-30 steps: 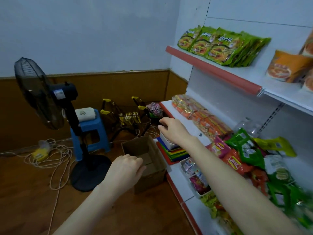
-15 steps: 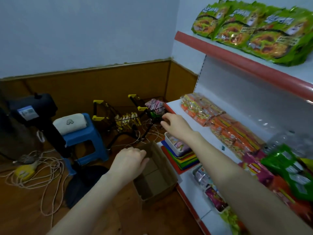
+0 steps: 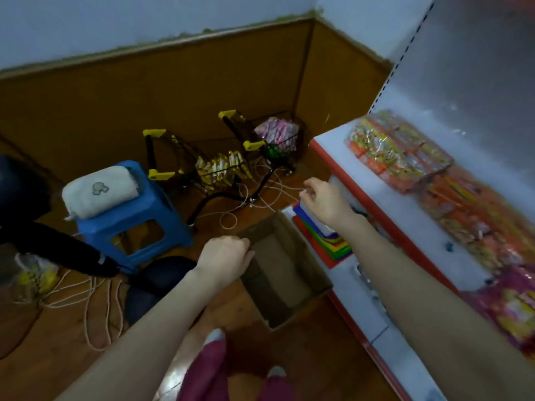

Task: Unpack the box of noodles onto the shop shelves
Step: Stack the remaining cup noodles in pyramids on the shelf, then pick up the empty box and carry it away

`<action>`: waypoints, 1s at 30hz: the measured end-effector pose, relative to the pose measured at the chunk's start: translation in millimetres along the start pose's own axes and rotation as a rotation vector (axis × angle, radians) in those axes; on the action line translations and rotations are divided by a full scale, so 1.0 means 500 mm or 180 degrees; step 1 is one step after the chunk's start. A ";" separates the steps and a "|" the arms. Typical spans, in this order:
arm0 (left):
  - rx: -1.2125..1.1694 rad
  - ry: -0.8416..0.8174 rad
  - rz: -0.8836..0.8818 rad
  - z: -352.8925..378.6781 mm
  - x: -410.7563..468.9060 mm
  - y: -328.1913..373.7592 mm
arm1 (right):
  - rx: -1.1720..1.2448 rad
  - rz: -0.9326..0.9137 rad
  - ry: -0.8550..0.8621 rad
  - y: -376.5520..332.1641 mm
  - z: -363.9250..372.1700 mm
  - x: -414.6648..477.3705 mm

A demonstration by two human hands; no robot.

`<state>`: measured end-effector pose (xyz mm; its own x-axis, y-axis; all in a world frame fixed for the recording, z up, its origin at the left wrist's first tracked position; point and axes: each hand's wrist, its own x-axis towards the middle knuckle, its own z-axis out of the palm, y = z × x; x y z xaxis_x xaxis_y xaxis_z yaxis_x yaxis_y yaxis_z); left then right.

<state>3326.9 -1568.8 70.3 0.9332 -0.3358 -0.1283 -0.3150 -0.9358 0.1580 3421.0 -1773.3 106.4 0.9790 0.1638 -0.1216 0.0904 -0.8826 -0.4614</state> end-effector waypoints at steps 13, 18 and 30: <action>-0.0011 -0.1661 -0.0445 0.319 0.149 -0.086 | -0.0292 0.1103 -0.0396 0.274 0.336 0.089; 0.0131 -0.1494 -0.0823 0.569 0.188 -0.111 | -0.0344 0.1215 -0.0420 0.424 0.504 0.124; -0.0264 -0.1659 -0.1801 0.967 0.219 -0.150 | -0.0342 0.1640 -0.0482 0.680 0.846 0.183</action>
<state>3369.0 -1587.1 -428.9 0.7397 0.1648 -0.6524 0.2186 -0.9758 0.0014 3463.8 -1872.0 -433.4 0.8649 -0.2469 -0.4370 -0.3679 -0.9041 -0.2173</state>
